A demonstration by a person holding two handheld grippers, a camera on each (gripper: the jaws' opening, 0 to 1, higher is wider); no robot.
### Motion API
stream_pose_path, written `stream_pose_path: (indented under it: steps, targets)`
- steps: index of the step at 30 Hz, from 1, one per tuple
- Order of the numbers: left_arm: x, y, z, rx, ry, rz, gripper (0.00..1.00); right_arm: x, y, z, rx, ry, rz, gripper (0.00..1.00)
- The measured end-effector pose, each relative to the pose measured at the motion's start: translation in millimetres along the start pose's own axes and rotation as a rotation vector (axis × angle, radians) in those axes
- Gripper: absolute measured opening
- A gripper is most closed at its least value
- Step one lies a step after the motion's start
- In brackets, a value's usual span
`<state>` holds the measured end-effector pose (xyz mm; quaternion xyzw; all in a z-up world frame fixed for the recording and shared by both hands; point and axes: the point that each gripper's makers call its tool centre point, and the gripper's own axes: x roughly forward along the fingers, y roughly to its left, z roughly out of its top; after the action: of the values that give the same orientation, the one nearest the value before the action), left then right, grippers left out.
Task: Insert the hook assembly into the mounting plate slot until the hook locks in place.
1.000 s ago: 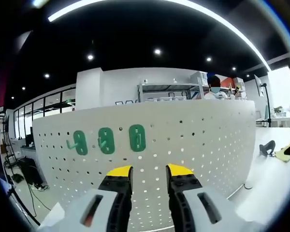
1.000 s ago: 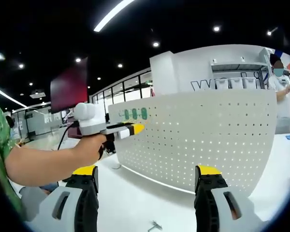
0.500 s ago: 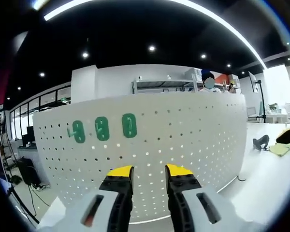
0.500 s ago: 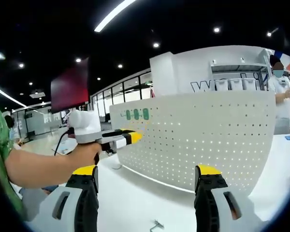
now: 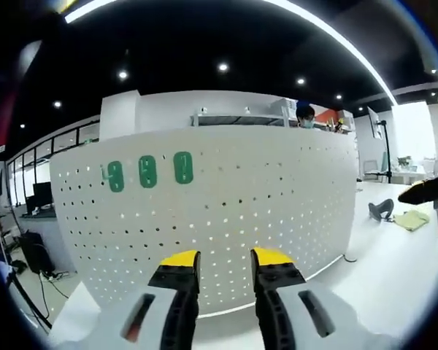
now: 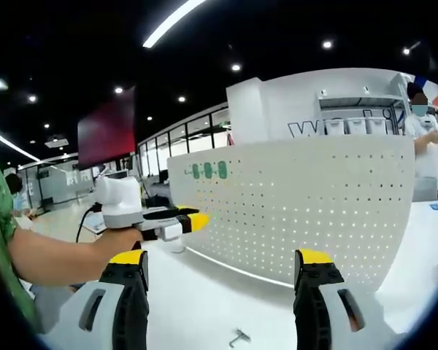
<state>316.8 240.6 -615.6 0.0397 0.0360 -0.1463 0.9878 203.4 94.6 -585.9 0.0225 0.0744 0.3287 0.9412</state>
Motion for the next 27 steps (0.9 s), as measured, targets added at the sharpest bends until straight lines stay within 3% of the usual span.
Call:
stream_pose_path:
  steps: [16, 27]
  targets:
    - [-27.2, -27.5, -19.9, -0.022, 0.041, -0.141, 0.30, -8.9, 7.0, -6.2, 0.000, 0.005, 0.000, 0.83]
    - [-41.3, -45.1, -59.5, -0.020, 0.126, -0.244, 0.29, -19.4, 11.4, -25.6, 0.013, 0.035, -0.009, 0.83]
